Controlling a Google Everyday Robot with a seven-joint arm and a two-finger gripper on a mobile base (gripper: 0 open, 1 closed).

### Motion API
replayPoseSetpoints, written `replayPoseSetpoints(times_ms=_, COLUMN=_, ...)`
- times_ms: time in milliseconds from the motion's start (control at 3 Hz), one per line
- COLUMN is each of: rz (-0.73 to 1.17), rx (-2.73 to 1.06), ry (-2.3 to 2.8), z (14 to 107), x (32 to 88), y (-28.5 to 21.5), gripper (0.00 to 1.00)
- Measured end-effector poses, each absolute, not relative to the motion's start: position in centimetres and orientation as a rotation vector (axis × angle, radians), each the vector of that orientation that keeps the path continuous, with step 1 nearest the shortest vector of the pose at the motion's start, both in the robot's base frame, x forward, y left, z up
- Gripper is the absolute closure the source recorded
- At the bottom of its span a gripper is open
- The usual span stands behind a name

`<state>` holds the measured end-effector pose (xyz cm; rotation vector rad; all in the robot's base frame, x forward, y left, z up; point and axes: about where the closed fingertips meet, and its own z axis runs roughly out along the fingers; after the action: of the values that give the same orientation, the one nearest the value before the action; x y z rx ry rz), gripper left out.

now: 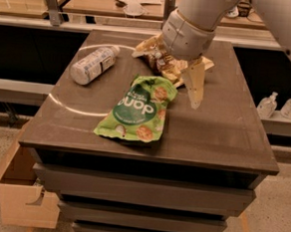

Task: Pick green rice chip bag

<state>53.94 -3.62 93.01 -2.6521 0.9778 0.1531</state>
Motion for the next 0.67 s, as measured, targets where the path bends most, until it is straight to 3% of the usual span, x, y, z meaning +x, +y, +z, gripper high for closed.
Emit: replayPoseSetpoints(times_ms=667, rz=0.261, rx=-2.743, ry=0.837, z=88.4, x=56.5, y=-0.1, gripper=0.0)
